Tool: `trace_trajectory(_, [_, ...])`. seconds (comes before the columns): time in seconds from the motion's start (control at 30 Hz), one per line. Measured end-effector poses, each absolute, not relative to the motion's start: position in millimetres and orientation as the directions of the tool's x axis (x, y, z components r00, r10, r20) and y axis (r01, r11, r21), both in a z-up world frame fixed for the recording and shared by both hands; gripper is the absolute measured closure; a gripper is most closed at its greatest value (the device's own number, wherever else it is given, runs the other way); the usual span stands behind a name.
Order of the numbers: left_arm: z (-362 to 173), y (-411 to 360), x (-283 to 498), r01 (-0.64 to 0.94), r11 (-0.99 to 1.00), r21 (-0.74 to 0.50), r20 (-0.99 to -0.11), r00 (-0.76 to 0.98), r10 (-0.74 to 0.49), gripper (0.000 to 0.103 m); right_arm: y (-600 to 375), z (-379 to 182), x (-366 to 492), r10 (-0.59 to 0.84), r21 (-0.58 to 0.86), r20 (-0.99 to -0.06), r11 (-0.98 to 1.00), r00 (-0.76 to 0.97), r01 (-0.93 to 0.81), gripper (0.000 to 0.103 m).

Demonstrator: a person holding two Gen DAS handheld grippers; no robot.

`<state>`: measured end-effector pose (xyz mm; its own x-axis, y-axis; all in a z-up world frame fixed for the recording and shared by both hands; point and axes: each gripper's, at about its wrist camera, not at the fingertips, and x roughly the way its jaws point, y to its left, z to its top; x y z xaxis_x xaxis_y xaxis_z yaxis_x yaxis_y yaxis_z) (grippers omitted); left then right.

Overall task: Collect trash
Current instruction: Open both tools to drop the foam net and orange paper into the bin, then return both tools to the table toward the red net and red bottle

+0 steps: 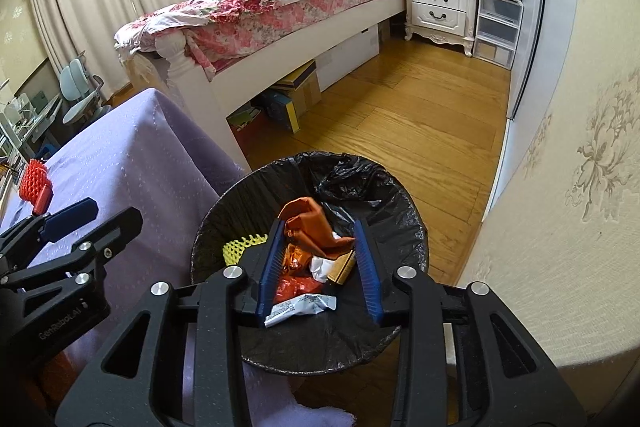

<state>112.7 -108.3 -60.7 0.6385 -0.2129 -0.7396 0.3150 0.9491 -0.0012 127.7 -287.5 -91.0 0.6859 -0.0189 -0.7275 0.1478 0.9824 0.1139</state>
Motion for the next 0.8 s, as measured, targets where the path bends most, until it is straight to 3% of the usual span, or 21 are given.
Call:
trace_trajectory(0.2, [-54.6,-97.1,113.6,0.294,0.956,-0.005,-0.729,0.653,-0.205,0.033,-286.6,-89.3,126.7,-0.035,0.111,-0.721,0.980,0.692,0.164,0.047])
trace_trajectory(0.53, [-46.4,-56.2,103.6,0.213,0.977,0.007,-0.713,0.686,-0.144,0.033,-267.4,-81.4,126.6,-0.022,0.106,-0.715,0.985,0.699,0.140,0.037])
trace_trajectory(0.8, [-47.8,11.3,94.8,0.086,0.996,0.012,-0.717,0.695,-0.051,0.031,-226.2,-76.0,132.0,0.032,0.118,-0.721,0.990,0.692,0.077,0.036])
